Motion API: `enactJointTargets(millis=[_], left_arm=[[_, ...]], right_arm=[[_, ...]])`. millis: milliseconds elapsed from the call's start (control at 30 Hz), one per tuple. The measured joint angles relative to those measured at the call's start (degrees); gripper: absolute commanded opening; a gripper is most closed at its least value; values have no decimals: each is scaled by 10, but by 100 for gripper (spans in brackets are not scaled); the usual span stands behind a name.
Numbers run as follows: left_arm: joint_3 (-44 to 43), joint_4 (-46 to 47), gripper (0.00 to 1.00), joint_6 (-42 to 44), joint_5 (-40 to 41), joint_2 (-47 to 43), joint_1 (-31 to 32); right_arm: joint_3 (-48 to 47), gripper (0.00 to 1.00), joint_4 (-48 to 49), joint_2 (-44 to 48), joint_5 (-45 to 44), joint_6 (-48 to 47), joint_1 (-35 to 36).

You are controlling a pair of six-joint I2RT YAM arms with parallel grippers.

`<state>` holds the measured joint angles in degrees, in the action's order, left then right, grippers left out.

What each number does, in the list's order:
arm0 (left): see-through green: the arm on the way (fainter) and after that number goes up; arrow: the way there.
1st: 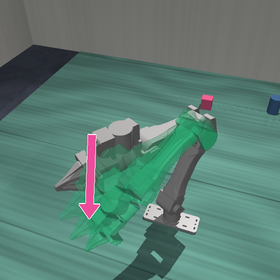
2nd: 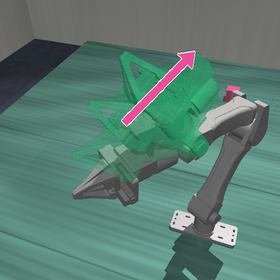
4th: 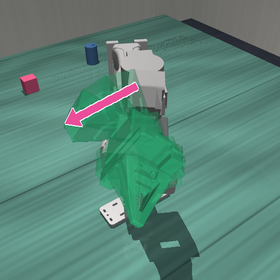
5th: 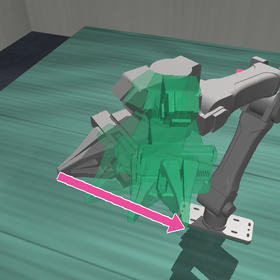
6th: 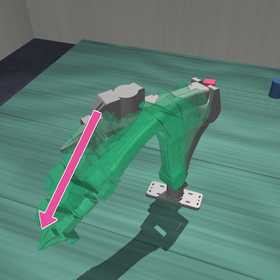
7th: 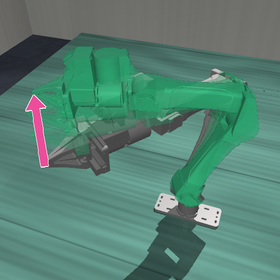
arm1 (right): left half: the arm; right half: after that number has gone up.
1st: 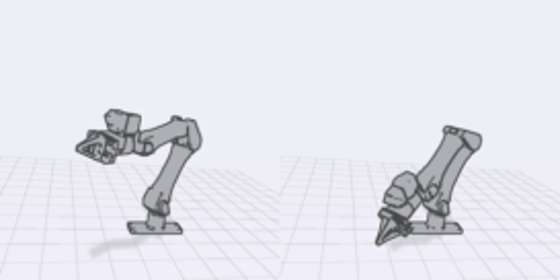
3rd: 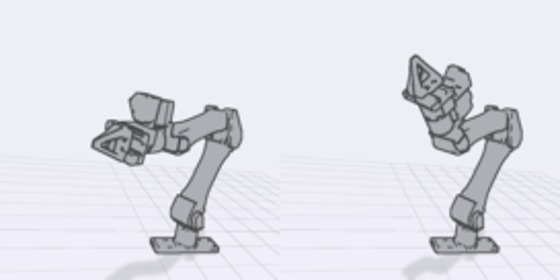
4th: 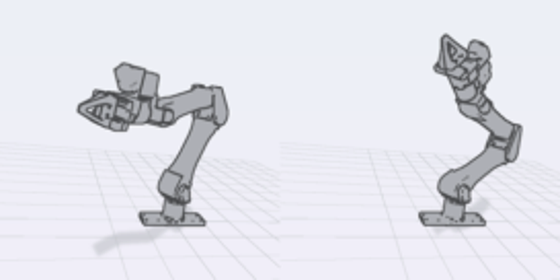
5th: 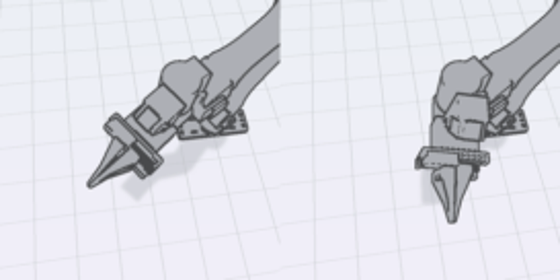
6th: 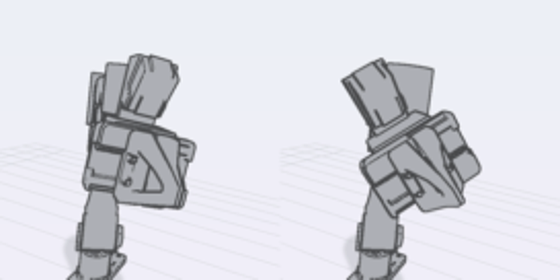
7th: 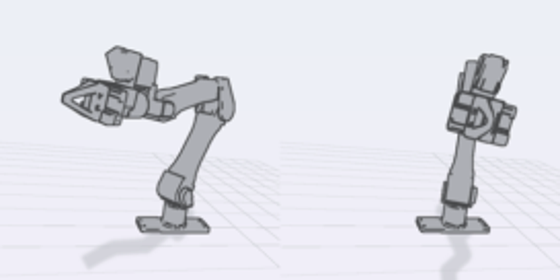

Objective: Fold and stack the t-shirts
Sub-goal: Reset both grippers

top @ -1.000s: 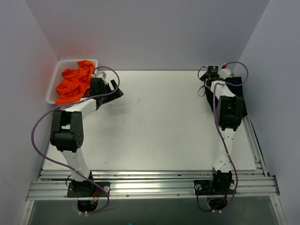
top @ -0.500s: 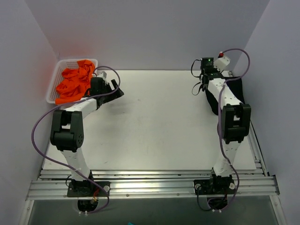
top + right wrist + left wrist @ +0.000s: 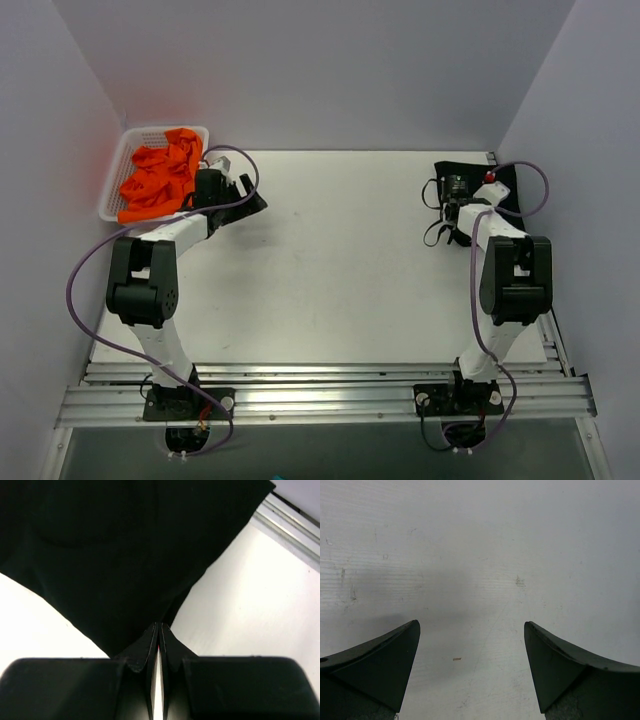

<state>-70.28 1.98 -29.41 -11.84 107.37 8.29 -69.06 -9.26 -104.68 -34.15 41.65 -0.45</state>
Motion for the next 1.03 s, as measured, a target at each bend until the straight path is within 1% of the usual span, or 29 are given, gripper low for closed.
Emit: enactJointTargets(millis=[300, 567, 600, 633, 667, 700, 767, 800, 867, 1033], left_arm=[[1, 6, 94, -3, -10, -1, 2], [1, 13, 94, -4, -19, -1, 2], [1, 13, 94, -4, -19, -1, 2], [1, 13, 94, -4, -19, -1, 2], [2, 13, 94, -4, -20, -1, 2], [1, 14, 94, -4, -20, -1, 2], [1, 15, 94, -4, -21, -1, 3], [2, 15, 94, -4, -21, -1, 3], [1, 15, 94, -4, -21, -1, 4], [1, 16, 94, -4, -21, -1, 9]], right_arm=[[64, 0, 17, 3, 3, 15, 14], [72, 0, 25, -20, 21, 21, 17], [73, 2, 24, -19, 21, 21, 17], [73, 8, 24, -18, 23, 21, 17], [73, 16, 21, -14, 25, 21, 22], [73, 33, 16, -6, 24, 23, 24], [78, 54, 0, 25, 23, 28, 39], [80, 89, -12, 53, 16, 32, 55], [81, 100, -28, 107, 3, 37, 96], [76, 100, -56, 226, -45, 38, 226]])
